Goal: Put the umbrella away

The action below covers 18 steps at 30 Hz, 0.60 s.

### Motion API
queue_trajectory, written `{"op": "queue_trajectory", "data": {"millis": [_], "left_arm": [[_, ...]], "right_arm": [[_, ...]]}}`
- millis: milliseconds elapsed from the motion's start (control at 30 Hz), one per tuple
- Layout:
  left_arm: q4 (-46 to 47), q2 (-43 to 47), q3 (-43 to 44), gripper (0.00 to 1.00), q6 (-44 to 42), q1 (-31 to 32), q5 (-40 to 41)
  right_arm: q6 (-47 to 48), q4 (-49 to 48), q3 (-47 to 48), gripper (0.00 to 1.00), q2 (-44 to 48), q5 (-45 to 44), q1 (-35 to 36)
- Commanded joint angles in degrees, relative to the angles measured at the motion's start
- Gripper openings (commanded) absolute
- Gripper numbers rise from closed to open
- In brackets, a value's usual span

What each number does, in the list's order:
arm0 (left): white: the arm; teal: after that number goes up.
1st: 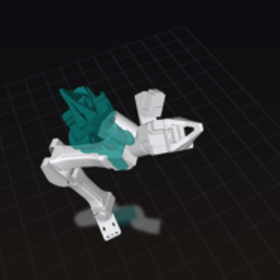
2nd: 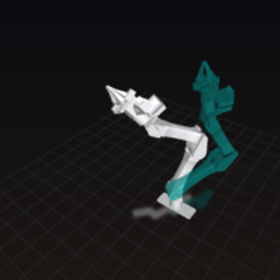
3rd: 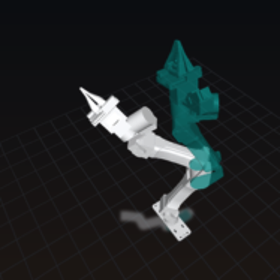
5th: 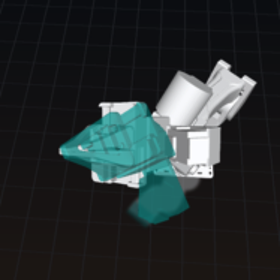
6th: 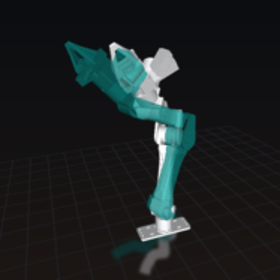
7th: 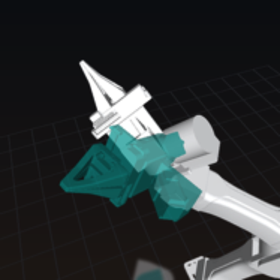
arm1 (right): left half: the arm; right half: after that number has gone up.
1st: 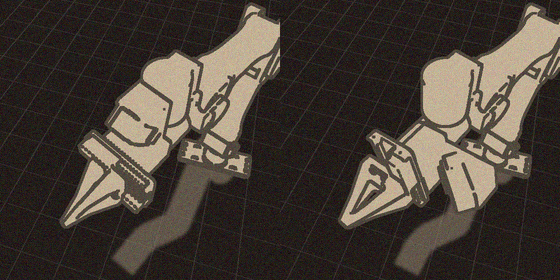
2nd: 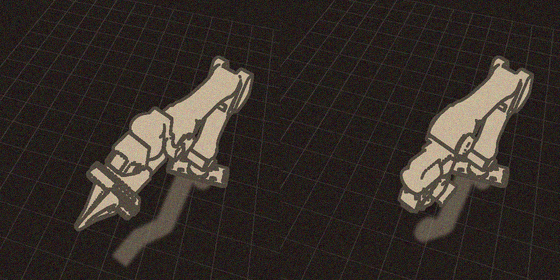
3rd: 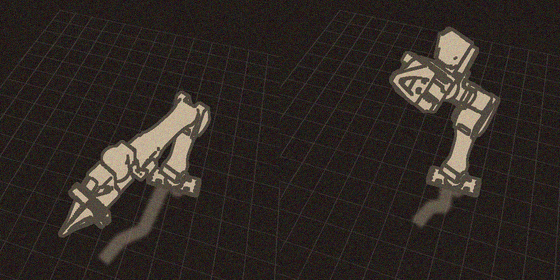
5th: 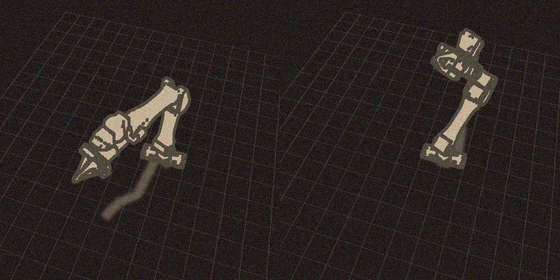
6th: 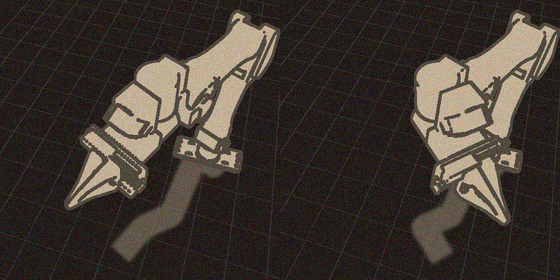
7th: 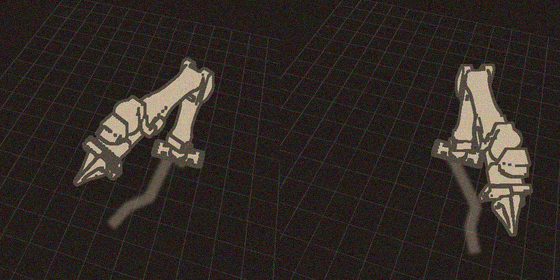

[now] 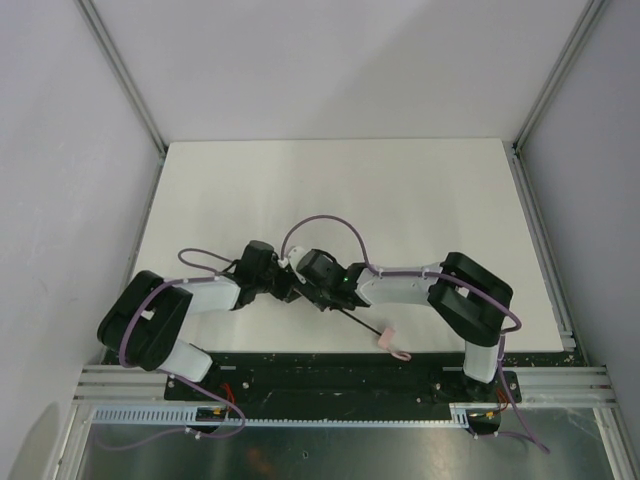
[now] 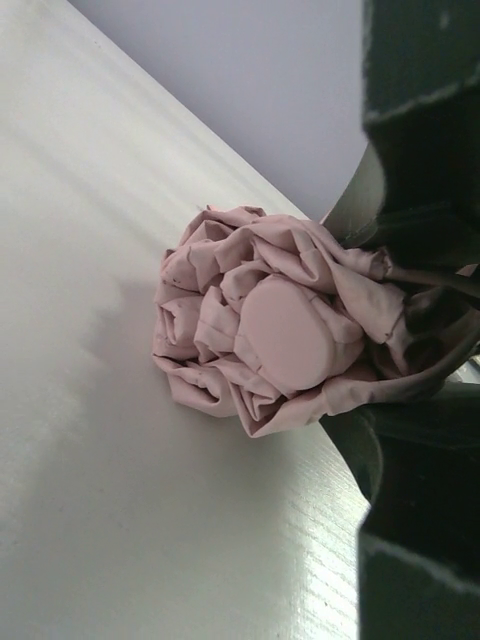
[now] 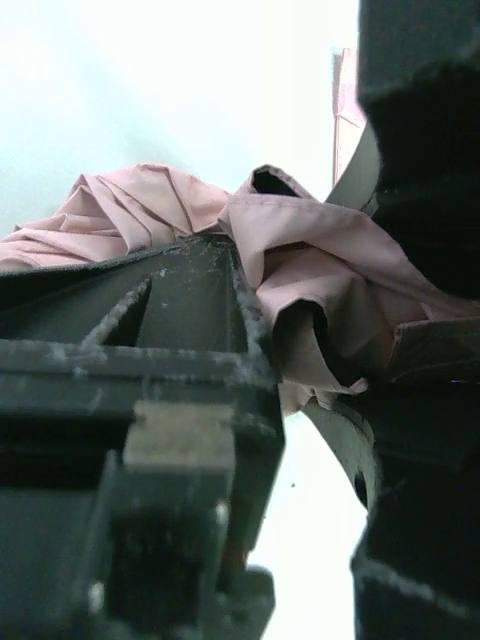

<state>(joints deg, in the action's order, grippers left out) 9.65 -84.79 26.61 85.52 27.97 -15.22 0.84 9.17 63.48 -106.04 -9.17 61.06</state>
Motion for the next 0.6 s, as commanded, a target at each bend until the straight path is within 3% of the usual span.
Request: {"op": "queue_trajectory", "data": {"millis": [0,67,100,267,300,400,567], "left_arm": [[-11.7,-0.6,-0.8,0.00,-0.5,1.1,2.5],[-11.8,-0.7,-0.6,0.03,-1.1,1.1,2.2],[-11.8,-0.7,-0.6,0.10,-1.2,1.2,2.1],[-12.1,-1.0,-0.8,0.75,-1.0,1.1,2.3],[-12.2,-1.3,-0.7,0.83,-1.1,1.1,2.4],[-12.2,-2.8,0.1,0.93,-1.6,1.1,2.5],[-12.2,-6.8,2.0,0.95,-2.4,1.1,3.0]], "right_arm": [[1.1,-1.6,2.9,0.09,-1.7,-5.6,-0.1],[1.2,-1.8,2.9,0.02,-1.7,-4.7,-0.5],[1.5,-1.9,2.9,0.01,-1.7,-4.2,-0.7],[3.1,-3.9,1.6,0.00,0.1,-3.5,-0.7],[3.6,-4.4,1.3,0.00,0.6,-3.4,-0.5],[4.8,-6.6,-0.1,0.00,2.7,-2.7,0.1],[5.9,-8.4,-1.8,0.00,7.2,0.2,0.9]]}}
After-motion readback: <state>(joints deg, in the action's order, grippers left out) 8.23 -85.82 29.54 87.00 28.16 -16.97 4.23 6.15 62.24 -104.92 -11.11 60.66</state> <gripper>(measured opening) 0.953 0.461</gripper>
